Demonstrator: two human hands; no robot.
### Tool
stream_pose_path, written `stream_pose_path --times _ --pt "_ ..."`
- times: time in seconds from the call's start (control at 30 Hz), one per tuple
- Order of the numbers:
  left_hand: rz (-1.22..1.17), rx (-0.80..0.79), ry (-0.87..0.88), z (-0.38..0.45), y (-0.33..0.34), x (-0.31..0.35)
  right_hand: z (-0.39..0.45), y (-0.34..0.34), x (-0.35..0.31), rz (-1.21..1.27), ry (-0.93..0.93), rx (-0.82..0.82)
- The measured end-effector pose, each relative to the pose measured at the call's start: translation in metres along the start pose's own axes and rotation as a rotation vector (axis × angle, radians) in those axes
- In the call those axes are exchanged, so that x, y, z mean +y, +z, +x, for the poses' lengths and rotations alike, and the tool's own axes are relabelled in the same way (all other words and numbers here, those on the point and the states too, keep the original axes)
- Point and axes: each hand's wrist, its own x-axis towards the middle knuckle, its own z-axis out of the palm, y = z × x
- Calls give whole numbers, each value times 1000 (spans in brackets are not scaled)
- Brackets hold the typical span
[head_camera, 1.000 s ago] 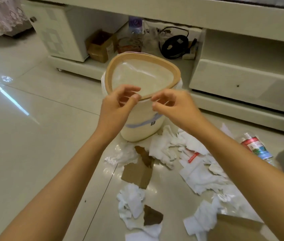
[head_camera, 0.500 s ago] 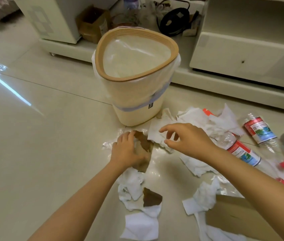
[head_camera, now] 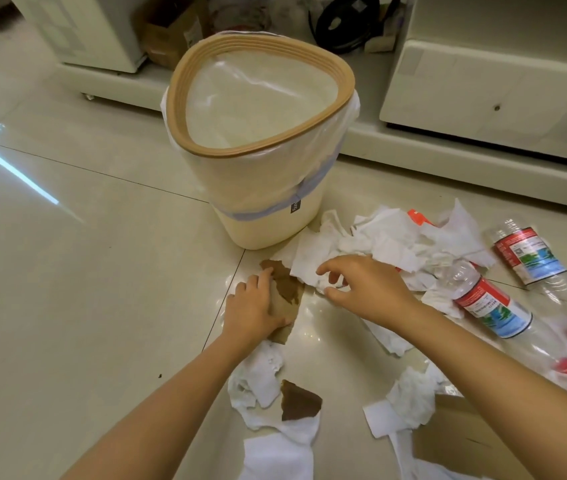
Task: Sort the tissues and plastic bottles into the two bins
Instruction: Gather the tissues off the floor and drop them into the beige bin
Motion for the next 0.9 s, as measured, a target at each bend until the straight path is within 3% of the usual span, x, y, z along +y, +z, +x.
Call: stream_pose_path --times 0.17,0.4,0.7,0.9 --pt "-173 -1 -99 5 3 -2 15 17 11 -6 45 36" --pt "-133 -11 -182 5 -1 -3 36 43 19 -68 7 70" --pt "-473 -123 -224 2 -8 -21 69 56 33 -350 -129 -144" --pt "-542 -149 -46 -4 -19 -25 89 57 18 -463 -164 -285"
